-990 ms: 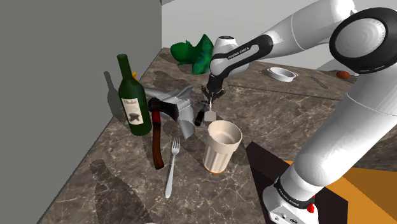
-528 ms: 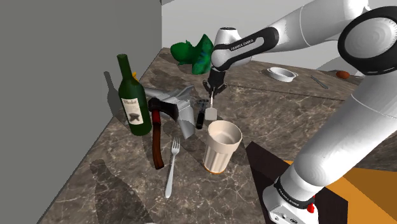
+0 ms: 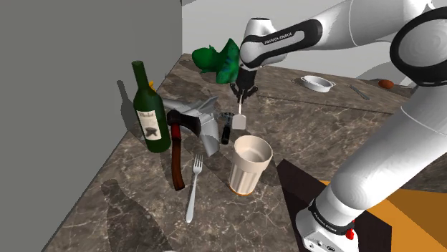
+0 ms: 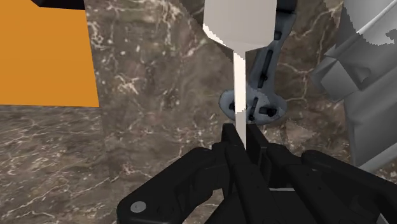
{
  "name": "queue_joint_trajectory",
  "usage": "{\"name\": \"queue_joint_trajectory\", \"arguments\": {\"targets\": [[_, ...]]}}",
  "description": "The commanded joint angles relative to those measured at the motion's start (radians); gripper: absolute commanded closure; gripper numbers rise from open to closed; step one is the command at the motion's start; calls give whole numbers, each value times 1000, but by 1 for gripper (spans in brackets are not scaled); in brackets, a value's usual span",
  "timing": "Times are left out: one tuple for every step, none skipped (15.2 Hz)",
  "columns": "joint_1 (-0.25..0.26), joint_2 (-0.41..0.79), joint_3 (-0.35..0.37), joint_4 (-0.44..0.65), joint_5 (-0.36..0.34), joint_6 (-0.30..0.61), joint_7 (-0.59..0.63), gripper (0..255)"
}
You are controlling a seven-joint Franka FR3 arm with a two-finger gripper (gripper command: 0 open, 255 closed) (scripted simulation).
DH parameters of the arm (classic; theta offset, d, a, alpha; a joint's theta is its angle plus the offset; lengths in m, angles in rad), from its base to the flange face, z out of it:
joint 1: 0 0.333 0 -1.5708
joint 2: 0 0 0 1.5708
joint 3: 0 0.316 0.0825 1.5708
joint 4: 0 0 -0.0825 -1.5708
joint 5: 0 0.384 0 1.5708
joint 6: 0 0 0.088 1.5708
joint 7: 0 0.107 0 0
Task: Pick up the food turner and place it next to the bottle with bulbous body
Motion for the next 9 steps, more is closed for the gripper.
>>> {"name": "queue_joint_trajectory", "arguments": {"targets": [[1, -10, 1, 17, 1, -27, -1, 255], [1, -15, 1, 26, 2, -41, -1, 255], [1, -19, 1, 35, 2, -54, -2, 255], [1, -23, 1, 44, 3, -67, -3, 255], [1, -26, 1, 54, 3, -80, -3, 255], [1, -30, 1, 63, 3, -94, -4, 255], [1, -33, 1, 73, 4, -107, -5, 255], [1, -36, 1, 83, 4, -120, -5, 255], [1, -39, 1, 94, 5, -133, -6, 255]]}}
